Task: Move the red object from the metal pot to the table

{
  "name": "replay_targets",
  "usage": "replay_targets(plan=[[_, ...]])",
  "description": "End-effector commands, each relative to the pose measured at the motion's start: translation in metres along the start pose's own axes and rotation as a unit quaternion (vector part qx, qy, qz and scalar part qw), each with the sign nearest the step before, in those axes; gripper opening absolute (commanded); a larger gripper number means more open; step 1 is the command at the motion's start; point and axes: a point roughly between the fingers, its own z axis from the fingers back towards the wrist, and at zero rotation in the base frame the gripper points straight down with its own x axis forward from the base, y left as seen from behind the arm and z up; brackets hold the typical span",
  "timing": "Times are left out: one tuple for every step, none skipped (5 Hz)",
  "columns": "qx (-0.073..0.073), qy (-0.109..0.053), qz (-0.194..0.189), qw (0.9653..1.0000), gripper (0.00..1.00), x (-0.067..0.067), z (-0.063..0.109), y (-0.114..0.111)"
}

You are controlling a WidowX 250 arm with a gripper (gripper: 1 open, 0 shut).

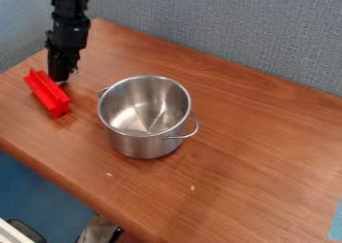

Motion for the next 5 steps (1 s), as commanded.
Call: replay_targets(plan=[[0.03, -0.025, 0.009, 0.9992, 0.0, 0.007, 0.034, 0.002], [0.027, -0.031, 0.014, 0.9991, 0.0, 0.013, 0.042, -0.003], [0.024, -0.036, -0.016, 0.999, 0.0, 0.012, 0.05, 0.0], [0.02, -0.041, -0.05, 0.9977, 1.0, 0.009, 0.055, 0.002], [0.016, -0.046, -0.083, 0.9954, 1.0, 0.007, 0.059, 0.003]])
